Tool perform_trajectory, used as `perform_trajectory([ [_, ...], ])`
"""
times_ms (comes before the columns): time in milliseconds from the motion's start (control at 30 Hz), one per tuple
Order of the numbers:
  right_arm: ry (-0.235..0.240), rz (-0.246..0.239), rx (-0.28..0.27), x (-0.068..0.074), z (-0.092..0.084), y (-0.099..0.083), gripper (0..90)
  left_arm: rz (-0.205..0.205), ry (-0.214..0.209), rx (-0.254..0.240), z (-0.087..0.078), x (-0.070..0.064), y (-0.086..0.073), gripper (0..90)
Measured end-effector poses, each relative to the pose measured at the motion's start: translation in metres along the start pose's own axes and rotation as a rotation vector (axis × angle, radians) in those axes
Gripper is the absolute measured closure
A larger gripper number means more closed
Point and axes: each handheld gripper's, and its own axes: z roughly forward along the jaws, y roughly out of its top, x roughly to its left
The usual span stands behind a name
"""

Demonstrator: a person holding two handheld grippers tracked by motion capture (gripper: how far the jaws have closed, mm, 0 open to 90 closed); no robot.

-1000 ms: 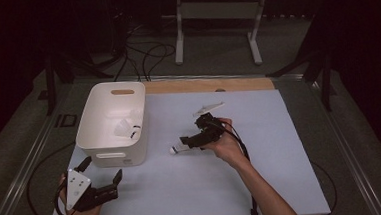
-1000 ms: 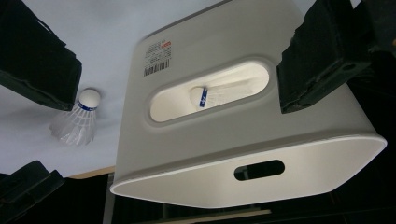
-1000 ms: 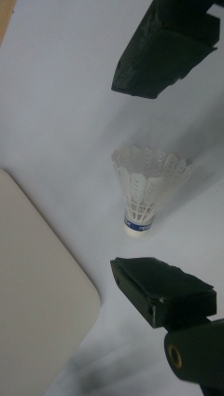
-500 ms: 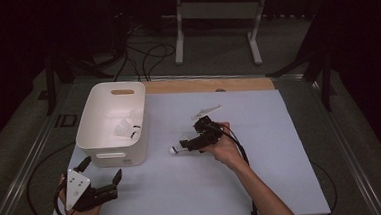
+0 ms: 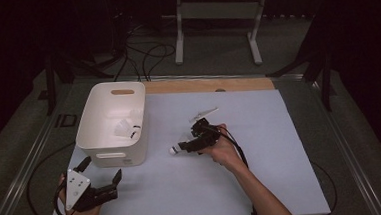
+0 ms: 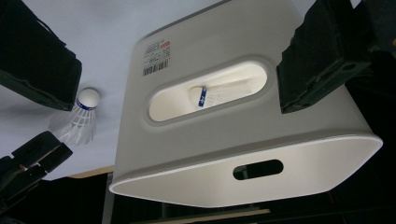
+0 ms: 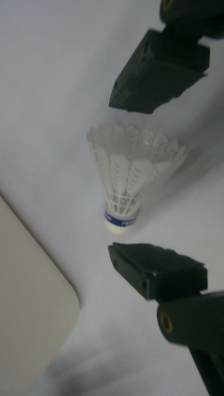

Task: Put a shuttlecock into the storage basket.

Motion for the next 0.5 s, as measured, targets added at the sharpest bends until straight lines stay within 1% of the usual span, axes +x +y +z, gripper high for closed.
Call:
perform_trajectory([
  [67,0.005,-0.004,0.005,0.0003,0.0012,-0.0002,29.0,0.0,0.0,0.0,0.0,0.0,0.0,0.5],
  [367,0.017,0.01,0.022,0.0001,0.0035,-0.0012,41.3,0.0,0.0,-0.001,-0.0002,-0.0001,0.0001,0.5],
  [500,0.028,0.011,0.036,0.0003,0.0051,-0.0018,44.6,0.0,0.0,-0.001,-0.0001,0.0,0.0,0.5],
])
